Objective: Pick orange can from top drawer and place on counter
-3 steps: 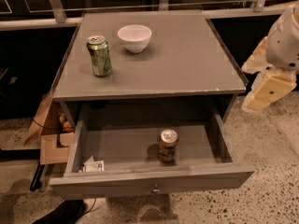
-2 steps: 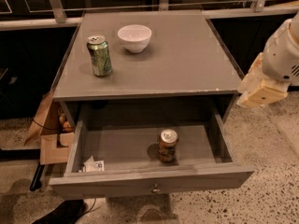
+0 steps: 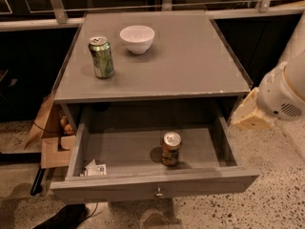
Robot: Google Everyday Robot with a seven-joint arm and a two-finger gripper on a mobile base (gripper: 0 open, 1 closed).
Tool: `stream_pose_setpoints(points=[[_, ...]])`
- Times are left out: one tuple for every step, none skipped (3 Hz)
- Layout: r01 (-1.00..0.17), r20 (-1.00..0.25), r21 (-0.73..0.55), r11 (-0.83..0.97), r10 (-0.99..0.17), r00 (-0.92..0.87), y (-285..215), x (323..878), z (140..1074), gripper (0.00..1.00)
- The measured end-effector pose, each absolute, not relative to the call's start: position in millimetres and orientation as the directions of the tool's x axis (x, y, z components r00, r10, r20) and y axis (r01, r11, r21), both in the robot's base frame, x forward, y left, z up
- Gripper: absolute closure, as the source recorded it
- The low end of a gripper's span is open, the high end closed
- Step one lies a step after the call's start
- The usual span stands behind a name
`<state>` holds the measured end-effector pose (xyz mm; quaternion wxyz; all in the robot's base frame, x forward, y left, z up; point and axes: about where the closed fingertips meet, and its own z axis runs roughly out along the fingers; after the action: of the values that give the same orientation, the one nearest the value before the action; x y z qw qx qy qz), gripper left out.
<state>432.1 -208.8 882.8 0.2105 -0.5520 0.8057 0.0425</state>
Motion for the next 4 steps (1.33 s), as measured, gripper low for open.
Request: stream_pose_setpoints(points=[[-0.892, -0.419, -0.189, 0.411, -0.855, -0.305, -208, 440, 881, 1.0], [-0.892, -0.419, -0.189, 0.411, -0.855, -0.305, -208, 440, 881, 1.0], [-0.876, -0.472, -0.175, 0.45, -0.819, -0.326, -208, 441, 859, 1.0], [-0.852, -0.538, -0.161, 0.498, -0.768, -0.347, -204, 448, 836, 1.0]])
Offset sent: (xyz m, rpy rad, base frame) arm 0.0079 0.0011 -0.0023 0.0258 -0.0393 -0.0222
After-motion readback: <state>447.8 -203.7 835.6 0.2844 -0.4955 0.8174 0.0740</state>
